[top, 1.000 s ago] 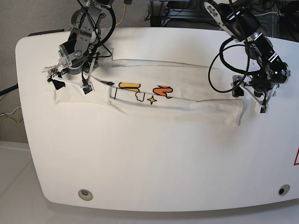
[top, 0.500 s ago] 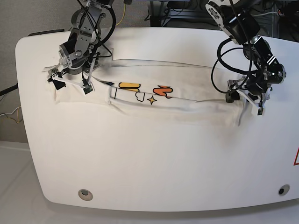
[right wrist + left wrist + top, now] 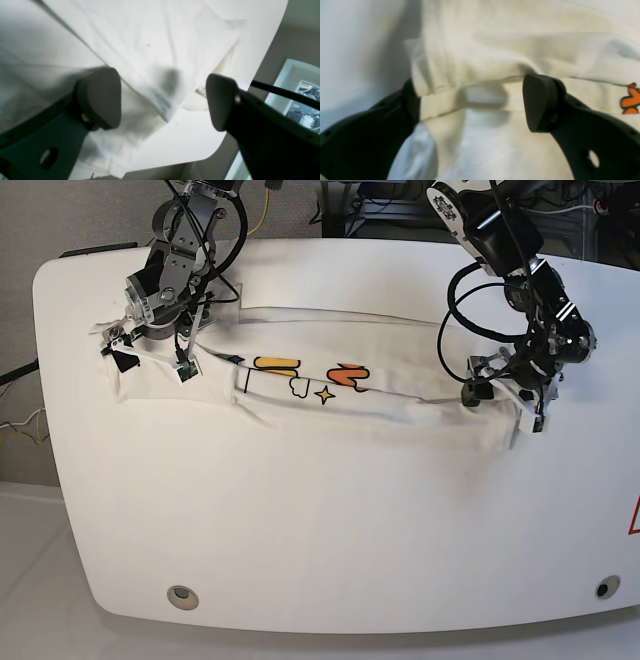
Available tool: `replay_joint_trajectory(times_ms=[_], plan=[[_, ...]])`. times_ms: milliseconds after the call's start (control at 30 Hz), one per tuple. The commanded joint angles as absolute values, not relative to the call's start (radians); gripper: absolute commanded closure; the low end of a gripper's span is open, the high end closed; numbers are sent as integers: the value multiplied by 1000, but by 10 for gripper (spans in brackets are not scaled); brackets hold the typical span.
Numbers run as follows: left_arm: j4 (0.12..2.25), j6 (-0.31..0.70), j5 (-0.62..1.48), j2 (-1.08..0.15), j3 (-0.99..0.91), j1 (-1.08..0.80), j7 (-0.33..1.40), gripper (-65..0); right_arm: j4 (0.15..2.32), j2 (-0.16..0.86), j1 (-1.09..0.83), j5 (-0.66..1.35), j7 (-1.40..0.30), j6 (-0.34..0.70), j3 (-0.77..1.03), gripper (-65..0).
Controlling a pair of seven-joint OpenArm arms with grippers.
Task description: Fold the T-shirt properly
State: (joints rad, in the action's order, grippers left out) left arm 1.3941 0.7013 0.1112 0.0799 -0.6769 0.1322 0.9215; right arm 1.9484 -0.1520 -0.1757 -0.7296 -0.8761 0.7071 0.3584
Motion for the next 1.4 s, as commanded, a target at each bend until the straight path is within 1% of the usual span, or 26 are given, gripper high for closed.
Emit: replay_joint_trajectory(times_ms=[0,267,300,333,367,400,467,533,600,633,1133,1367], plan=[[1399,698,74,107,-667,119,1003,-519,1965,-150,-166,-736,-872,698,357,-522],[1446,698,76,119,-662,105,1003,-515,1965,-150,-166,-737,-872,698,358,-522],[1446,698,76,119,-662,104,1003,-510,1965,-150,-166,-737,-872,698,358,-522],[1448,698,76,119,-662,102,1003,-489,1965,-150,-166,-737,-872,698,358,-522],[1452,698,76,117,-662,102,1003,-444,1965,-150,-166,-737,-872,698,358,-522],[1452,698,76,117,-662,102,1003,-418,1965,-150,-166,-737,-872,698,358,-522],[1452,698,76,116,-662,99,1003,-291,1965,-150,-166,-734,-872,698,358,-522],[1452,698,74,114,-662,99,1003,-179,1965,-150,-166,-734,-872,698,358,-522],[1452,698,73,113,-662,99,1003,-112,1965,-150,-165,-733,-872,698,357,-522],[1452,698,73,113,-662,99,1003,-99,1965,-150,-165,-733,-872,698,357,-522],[1452,698,77,91,-668,99,1000,-95,1965,-150,-162,-733,-872,698,357,-522],[1509,698,77,96,-699,99,1001,-95,1965,-150,-163,-733,-872,698,357,-522]])
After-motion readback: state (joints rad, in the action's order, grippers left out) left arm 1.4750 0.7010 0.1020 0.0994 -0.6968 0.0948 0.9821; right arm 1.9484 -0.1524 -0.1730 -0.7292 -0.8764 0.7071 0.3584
